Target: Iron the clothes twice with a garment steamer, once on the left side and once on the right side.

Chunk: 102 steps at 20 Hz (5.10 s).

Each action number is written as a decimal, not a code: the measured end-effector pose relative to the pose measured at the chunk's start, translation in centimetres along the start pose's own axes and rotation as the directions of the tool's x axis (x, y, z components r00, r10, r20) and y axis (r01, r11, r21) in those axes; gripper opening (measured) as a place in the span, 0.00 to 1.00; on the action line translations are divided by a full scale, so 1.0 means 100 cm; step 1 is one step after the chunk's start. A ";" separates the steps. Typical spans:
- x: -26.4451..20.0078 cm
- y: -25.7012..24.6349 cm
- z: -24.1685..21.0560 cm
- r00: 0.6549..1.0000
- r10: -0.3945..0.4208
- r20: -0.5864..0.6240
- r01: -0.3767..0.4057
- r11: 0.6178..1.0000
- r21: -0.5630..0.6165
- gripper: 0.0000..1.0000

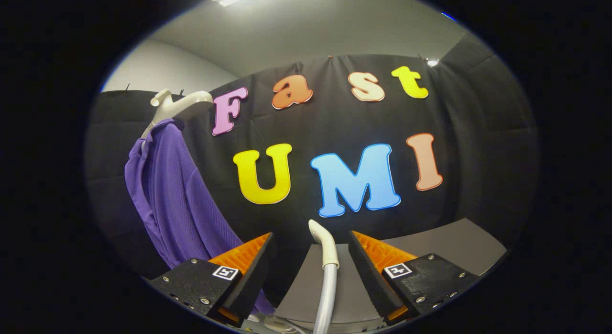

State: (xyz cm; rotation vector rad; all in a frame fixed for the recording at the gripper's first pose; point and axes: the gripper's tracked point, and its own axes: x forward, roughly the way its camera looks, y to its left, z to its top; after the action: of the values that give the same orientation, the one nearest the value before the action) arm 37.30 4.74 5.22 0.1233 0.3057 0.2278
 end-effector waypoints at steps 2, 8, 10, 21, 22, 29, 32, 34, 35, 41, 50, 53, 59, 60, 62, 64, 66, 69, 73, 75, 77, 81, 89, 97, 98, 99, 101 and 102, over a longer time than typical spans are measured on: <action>0.034 -0.005 -0.003 0.998 0.012 -0.056 -0.010 0.999 0.036 0.94; 0.114 -0.012 -0.046 0.952 0.068 -0.297 -0.028 0.990 0.136 0.93; 0.132 -0.015 -0.060 0.932 0.073 -0.355 -0.018 0.987 0.157 0.93; 0.172 -0.032 -0.135 0.789 0.142 -0.598 0.073 0.944 0.321 0.95; 0.171 -0.034 -0.136 0.783 0.146 -0.604 0.077 0.942 0.327 0.93; 0.162 -0.034 -0.154 0.728 0.189 -0.659 0.118 0.912 0.392 0.47; 0.158 -0.032 -0.152 0.735 0.227 -0.639 0.093 0.900 0.427 0.37; 0.157 -0.033 -0.151 0.750 0.231 -0.620 0.090 0.892 0.442 0.36; 0.156 -0.033 -0.150 0.759 0.221 -0.612 0.091 0.896 0.435 0.37; 0.108 -0.023 -0.106 0.900 0.114 -0.420 0.033 0.945 0.327 0.37; -0.016 0.043 -0.018 0.978 0.154 -0.138 -0.105 0.945 0.310 0.36; -0.053 0.073 0.013 0.983 0.184 -0.026 -0.170 0.948 0.270 0.36; -0.087 0.133 0.041 0.975 0.180 0.131 -0.189 0.980 0.062 0.37; -0.088 0.141 0.040 0.973 0.179 0.146 -0.186 0.982 0.031 0.37; -0.087 0.158 0.033 0.972 0.175 0.159 -0.174 0.985 -0.019 0.37; -0.088 0.176 0.029 0.967 0.181 0.179 -0.173 0.983 -0.059 0.37; -0.090 0.197 0.025 0.958 0.191 0.216 -0.169 0.979 -0.116 0.37; -0.090 0.214 0.013 0.950 0.191 0.249 -0.143 0.970 -0.199 0.37; -0.084 0.214 -0.003 0.948 0.140 0.286 -0.064 0.963 -0.261 0.38; -0.081 0.211 -0.012 0.949 0.130 0.287 -0.049 0.961 -0.272 0.38; -0.083 0.210 -0.026 0.954 0.120 0.276 -0.043 0.962 -0.271 0.38; -0.090 0.209 -0.051 0.959 0.123 0.255 -0.048 0.959 -0.281 0.38; -0.097 0.203 -0.117 0.981 0.121 0.152 -0.070 0.950 -0.305 0.39; -0.102 0.199 -0.175 0.993 0.101 0.058 -0.078 0.945 -0.319 0.38; -0.103 0.198 -0.183 0.994 0.100 0.044 -0.081 0.945 -0.318 0.38; -0.103 0.197 -0.191 0.995 0.098 0.031 -0.084 0.945 -0.317 0.38; -0.104 0.195 -0.205 0.996 0.094 0.006 -0.088 0.946 -0.311 0.38; -0.105 0.194 -0.211 0.996 0.091 -0.005 -0.088 0.947 -0.308 0.38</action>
State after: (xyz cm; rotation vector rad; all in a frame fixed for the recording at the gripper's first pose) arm 17.09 22.77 -8.80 -0.1714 0.2515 0.3626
